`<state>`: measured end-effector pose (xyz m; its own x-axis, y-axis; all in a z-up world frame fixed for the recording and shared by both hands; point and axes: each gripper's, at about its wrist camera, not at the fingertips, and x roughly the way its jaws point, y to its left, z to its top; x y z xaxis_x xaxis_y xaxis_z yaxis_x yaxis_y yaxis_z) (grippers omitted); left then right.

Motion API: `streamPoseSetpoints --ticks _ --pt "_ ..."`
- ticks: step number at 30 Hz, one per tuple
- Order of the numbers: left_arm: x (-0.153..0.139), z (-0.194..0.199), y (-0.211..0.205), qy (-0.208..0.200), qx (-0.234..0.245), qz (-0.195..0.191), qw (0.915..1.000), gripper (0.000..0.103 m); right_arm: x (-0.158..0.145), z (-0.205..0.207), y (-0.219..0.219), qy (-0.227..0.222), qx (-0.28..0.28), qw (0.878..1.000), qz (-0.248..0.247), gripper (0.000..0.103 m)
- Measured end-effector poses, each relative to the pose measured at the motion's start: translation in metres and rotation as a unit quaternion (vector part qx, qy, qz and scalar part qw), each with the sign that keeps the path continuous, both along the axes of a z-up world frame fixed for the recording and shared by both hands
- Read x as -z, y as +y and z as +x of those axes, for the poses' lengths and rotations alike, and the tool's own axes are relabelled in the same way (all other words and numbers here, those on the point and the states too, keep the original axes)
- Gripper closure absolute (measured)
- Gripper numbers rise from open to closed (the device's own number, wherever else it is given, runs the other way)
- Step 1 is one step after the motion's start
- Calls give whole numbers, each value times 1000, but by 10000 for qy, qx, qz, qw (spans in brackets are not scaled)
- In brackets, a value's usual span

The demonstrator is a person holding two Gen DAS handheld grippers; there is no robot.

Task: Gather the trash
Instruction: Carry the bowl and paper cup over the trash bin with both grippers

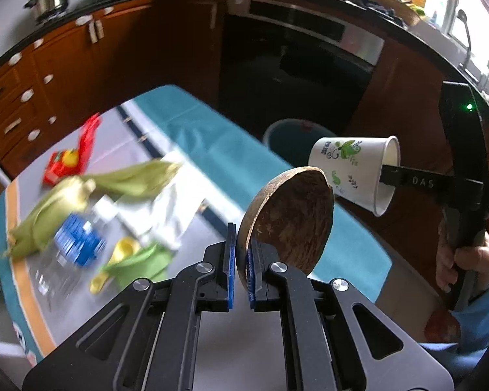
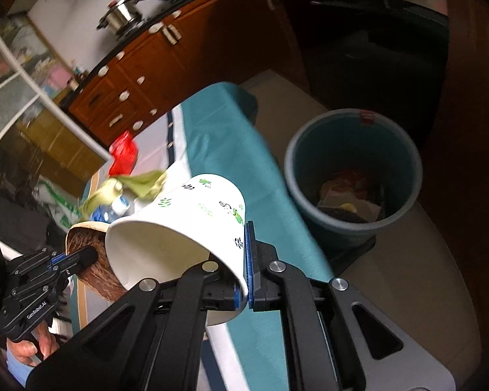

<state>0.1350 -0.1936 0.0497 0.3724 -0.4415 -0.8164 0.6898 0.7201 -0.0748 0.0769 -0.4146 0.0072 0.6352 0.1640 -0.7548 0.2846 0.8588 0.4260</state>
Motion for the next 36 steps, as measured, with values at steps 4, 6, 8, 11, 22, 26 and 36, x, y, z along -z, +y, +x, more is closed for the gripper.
streamPoseSetpoints --ticks 4,6,8,11,22,26,36 --pt "1 11 -38 6 274 68 9996 97 1 -2 -32 -11 308 9995 -14 100" --pt "4 17 -56 46 399 107 9991 97 3 -3 -48 -13 468 9989 0 100" --pt "10 24 -80 73 534 174 9984 97 7 -4 -68 20 668 9978 15 100" --pt "20 33 -108 128 692 274 9971 97 15 -2 -94 115 897 9959 33 100" --pt "73 73 -201 251 1021 957 9898 97 76 24 -151 697 1365 9881 157 100" --pt "95 84 -230 335 1106 1179 9863 97 99 38 -161 960 1398 9854 166 100" --pt "140 94 -264 520 1287 1537 9783 96 133 48 -177 1404 1414 9799 39 100"
